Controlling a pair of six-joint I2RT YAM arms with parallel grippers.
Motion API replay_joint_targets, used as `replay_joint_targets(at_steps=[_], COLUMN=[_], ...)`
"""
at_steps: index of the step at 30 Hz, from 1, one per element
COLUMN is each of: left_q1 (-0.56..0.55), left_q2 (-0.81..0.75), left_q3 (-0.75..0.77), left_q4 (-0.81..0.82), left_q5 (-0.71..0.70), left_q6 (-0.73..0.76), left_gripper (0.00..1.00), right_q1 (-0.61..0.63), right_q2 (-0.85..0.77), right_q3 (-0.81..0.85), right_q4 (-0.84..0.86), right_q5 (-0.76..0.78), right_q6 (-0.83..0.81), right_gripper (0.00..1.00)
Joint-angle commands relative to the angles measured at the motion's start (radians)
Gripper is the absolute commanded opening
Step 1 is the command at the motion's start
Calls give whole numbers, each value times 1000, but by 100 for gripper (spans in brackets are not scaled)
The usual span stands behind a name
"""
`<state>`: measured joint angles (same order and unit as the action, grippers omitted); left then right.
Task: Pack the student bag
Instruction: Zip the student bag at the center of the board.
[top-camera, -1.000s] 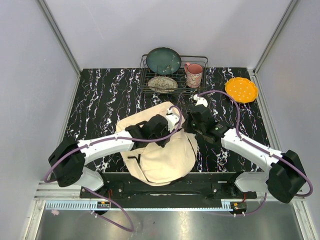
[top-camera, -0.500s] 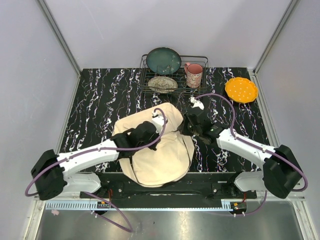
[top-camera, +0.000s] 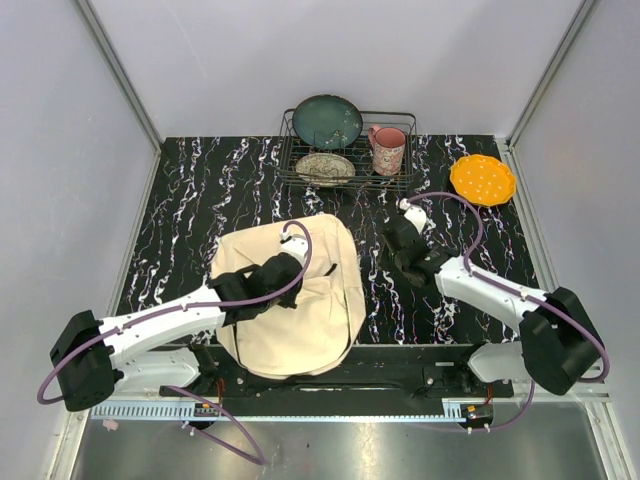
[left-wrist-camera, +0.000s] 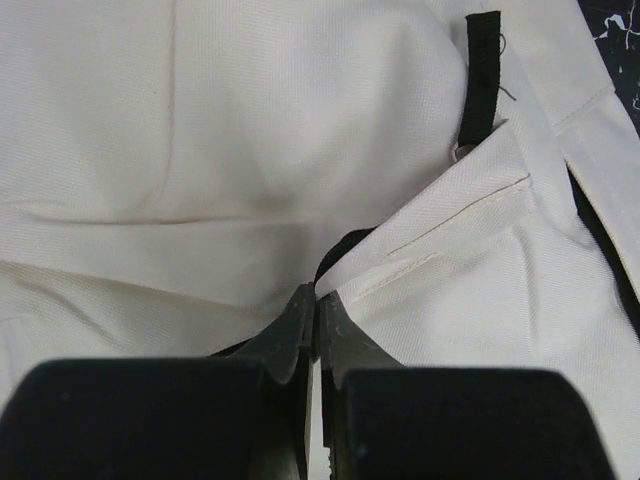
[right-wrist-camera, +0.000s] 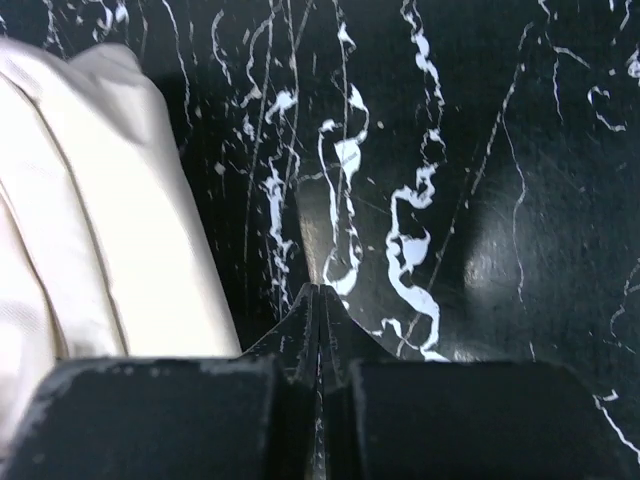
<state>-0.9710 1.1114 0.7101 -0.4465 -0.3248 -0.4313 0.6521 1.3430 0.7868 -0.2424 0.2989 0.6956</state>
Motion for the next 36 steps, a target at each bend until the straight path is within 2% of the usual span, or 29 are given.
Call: replay_joint_targets(at_steps=[1,2,5,6,7,10,15,19,23,27,30,31,33,34,36], left_q1=[9,9,8,8,8,6,2,0,2,2,2,2,2,2,2], left_q2=[-34,-38,-33,-28,-18,-2,4,-13,-31,-38,-36,-36,-39,-42,-47], left_q3=[-9,-12,-9,-5,-1,6,19,14,-4,-12,-12,-12,-12,-15,-18], left_q4=[-54,-20,9,12,14,31,35,31,31,34,32,32,32,31,31], left_q5=[-28,10,46,50,59,85,81,76,72,72,73,72,72,70,66], left_q6=[8,25,48,54,58,72,75,77,72,71,72,74,75,75,72], left_gripper=[0,0,0,0,0,0,0,0,0,0,0,0,0,0,0], right_q1=[0,1,0,0,1,12,49,95,132,146,150,152,153,153,155], right_q2=[-74,-90,-143,-151,-148,-104,28,105,148,163,199,206,216,216,197], right_q3=[-32,-38,-41,-28,-18,15,64,104,140,132,155,161,175,180,187], right_q4=[5,27,78,87,92,141,213,207,131,179,169,164,144,137,100], right_q5=[-10,-36,-211,-295,-344,-463,-518,-492,-431,-440,-429,-426,-403,-393,-344], right_q6=[-4,1,10,25,63,128,212,240,242,249,239,232,226,216,202], right_gripper=[0,1,17,25,38,53,55,54,52,48,31,19,11,3,0])
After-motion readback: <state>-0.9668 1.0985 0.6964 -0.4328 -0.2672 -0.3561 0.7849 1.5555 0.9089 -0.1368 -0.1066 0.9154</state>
